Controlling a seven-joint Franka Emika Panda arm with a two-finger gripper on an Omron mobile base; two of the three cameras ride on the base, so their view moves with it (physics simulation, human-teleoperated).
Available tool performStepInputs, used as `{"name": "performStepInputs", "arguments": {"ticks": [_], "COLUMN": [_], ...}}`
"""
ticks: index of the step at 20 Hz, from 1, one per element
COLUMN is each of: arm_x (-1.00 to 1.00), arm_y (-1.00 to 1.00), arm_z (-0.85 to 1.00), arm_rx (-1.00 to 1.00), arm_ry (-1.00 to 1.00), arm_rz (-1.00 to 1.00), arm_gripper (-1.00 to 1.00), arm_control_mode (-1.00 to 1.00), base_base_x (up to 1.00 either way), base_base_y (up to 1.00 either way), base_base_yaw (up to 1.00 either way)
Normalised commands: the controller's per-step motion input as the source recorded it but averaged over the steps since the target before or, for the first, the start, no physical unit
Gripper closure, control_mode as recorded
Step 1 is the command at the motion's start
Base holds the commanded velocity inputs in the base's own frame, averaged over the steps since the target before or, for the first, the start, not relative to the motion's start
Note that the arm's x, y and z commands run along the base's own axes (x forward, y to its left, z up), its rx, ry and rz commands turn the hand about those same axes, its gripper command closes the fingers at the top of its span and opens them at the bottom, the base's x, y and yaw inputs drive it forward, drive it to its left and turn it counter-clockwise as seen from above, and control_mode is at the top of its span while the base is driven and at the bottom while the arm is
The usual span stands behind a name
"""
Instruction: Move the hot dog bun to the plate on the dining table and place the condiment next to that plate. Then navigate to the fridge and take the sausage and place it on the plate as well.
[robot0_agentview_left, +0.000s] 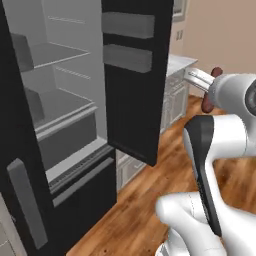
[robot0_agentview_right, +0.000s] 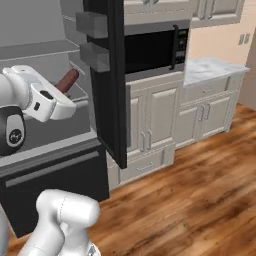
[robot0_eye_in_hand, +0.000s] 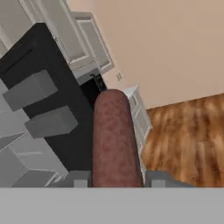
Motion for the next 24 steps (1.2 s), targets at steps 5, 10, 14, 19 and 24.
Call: {"name": "performStepInputs", "arguments": {"ticks": [5, 10, 14, 19, 24], "arm_x": [0.0, 0.0, 0.0, 0.0, 0.0], "arm_y": [0.0, 0.0, 0.0, 0.0, 0.0], "arm_z": [0.0, 0.0, 0.0, 0.0, 0.0], "arm_rx": [0.0, 0.0, 0.0, 0.0, 0.0], "arm_ry": [0.0, 0.0, 0.0, 0.0, 0.0], "arm_rz": [0.0, 0.0, 0.0, 0.0, 0.0], "arm_gripper": [1.0, 1.0, 1.0, 1.0, 1.0], "arm_control_mode": [1.0, 1.0, 1.0, 1.0, 1.0], "base_base_x": [-0.39, 0.15, 0.54, 0.8, 0.9], "base_base_y": [-0.23, -0.28, -0.11, -0.03, 0.02], "base_base_yaw": [-0.7, -0.73, -0.7, -0.65, -0.62]}}
